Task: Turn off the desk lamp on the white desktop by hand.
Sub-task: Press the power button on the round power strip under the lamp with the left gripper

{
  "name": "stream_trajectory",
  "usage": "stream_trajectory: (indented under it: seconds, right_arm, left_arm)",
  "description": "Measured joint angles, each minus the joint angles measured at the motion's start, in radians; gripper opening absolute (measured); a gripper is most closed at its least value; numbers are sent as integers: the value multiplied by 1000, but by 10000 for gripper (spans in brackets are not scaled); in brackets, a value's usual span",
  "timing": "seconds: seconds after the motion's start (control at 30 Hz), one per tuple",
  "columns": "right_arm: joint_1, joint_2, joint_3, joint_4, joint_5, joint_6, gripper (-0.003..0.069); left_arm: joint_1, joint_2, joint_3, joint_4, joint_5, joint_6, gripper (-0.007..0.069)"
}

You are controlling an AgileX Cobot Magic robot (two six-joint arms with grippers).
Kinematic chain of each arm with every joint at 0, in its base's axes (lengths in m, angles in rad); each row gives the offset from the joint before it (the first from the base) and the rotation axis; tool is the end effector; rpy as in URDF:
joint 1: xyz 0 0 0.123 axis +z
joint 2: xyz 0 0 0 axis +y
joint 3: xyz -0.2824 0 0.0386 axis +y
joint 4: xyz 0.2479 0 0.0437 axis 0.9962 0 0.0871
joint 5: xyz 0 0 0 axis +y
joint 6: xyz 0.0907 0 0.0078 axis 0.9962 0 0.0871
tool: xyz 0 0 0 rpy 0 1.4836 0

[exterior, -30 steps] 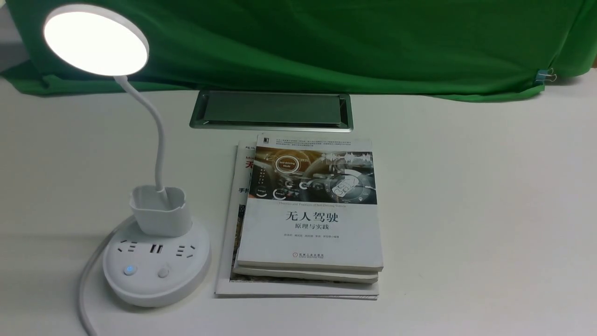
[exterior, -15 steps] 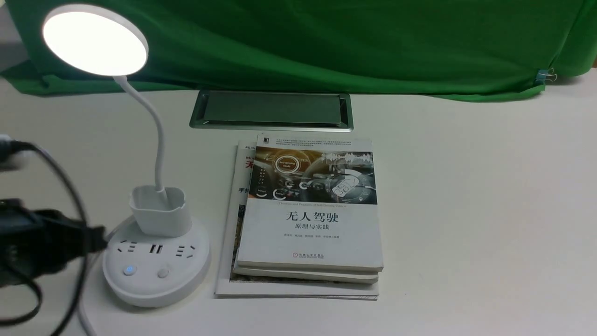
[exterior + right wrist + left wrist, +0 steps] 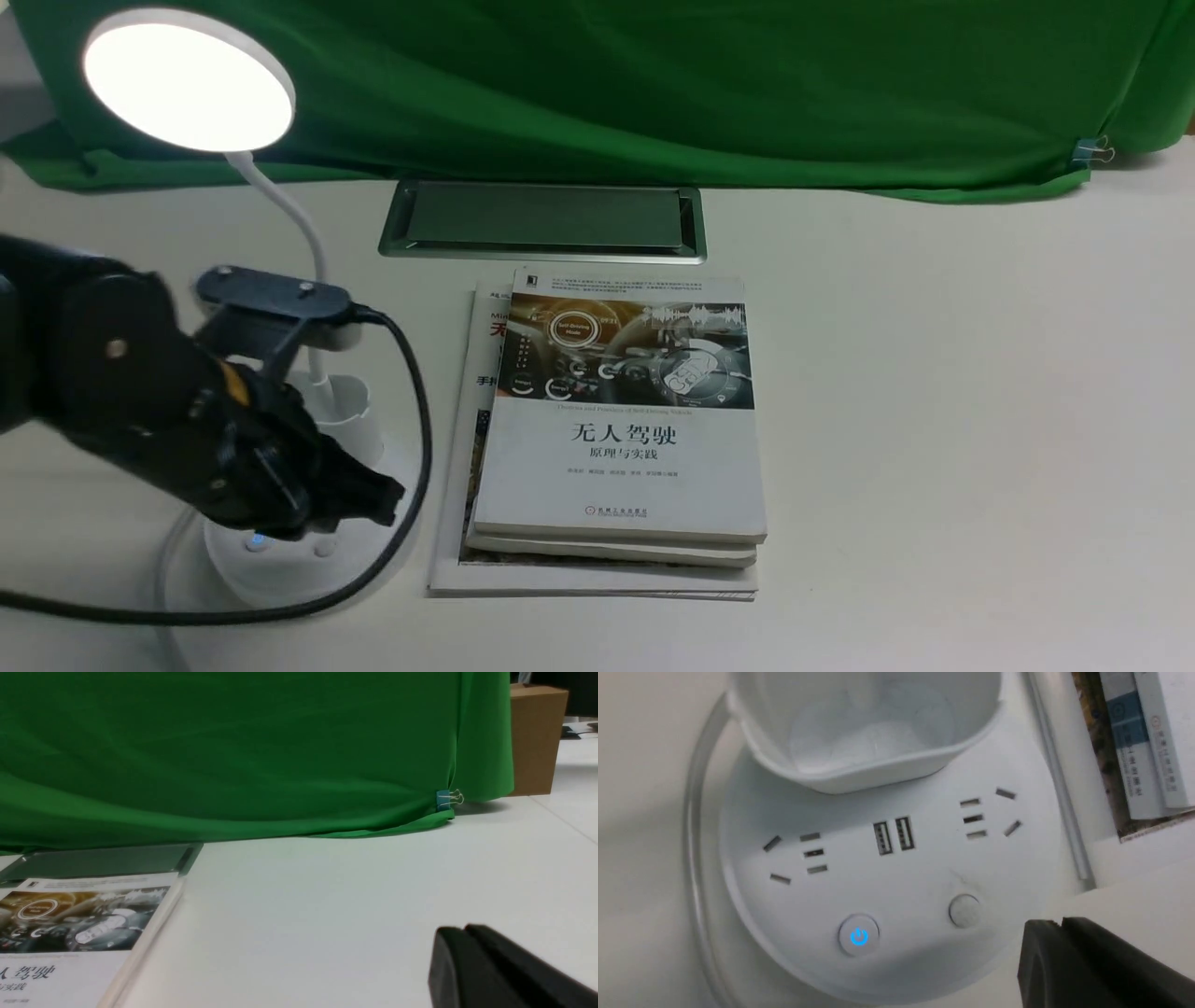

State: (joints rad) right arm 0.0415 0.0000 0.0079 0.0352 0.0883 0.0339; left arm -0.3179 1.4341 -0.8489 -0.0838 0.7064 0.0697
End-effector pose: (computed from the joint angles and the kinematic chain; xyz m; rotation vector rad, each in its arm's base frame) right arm 0.0568 0.0026 0.2024 0.0193 1.5803 0.0889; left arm 0.2484 -0.0870 0.2227 0.4624 2.7435 -0.1552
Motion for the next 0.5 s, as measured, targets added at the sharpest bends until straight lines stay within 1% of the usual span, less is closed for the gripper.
stream_trajectory:
  seconds: [0.2,0.3,0.4,0.5]
  right_arm:
    - [0,0,0,0,0,0,36]
    - [0,0,0,0,0,0,36]
    - [0,0,0,0,0,0,36]
    - [0,0,0,0,0,0,36]
  left_arm:
    - [18,88,-2,47,-14,-19,14]
    - [20,160,-10,65,-49,-26,14]
    - [20,180,-22,65,-88,-29,14]
    - [20,164,-21,67,-79,-32,13]
